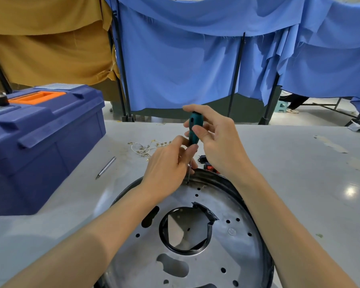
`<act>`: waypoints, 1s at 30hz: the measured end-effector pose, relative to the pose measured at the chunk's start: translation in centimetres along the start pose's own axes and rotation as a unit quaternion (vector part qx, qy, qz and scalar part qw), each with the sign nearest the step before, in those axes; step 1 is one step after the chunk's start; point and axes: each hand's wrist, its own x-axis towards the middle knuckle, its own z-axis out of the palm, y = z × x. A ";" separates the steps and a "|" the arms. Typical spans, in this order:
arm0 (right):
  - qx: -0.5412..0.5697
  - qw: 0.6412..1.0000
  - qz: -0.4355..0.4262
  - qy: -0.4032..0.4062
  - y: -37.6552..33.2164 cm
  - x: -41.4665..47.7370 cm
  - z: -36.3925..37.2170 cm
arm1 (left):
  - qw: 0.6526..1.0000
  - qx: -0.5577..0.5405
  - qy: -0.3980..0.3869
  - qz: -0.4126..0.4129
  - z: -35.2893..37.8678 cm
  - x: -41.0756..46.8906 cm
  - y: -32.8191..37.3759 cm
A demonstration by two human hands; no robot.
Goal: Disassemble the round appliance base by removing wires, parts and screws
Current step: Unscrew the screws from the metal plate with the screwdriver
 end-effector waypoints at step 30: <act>0.020 1.000 -0.003 0.011 0.0 0.0 0.3 | 0.995 0.093 0.010 0.019 0.2 -0.3 0.1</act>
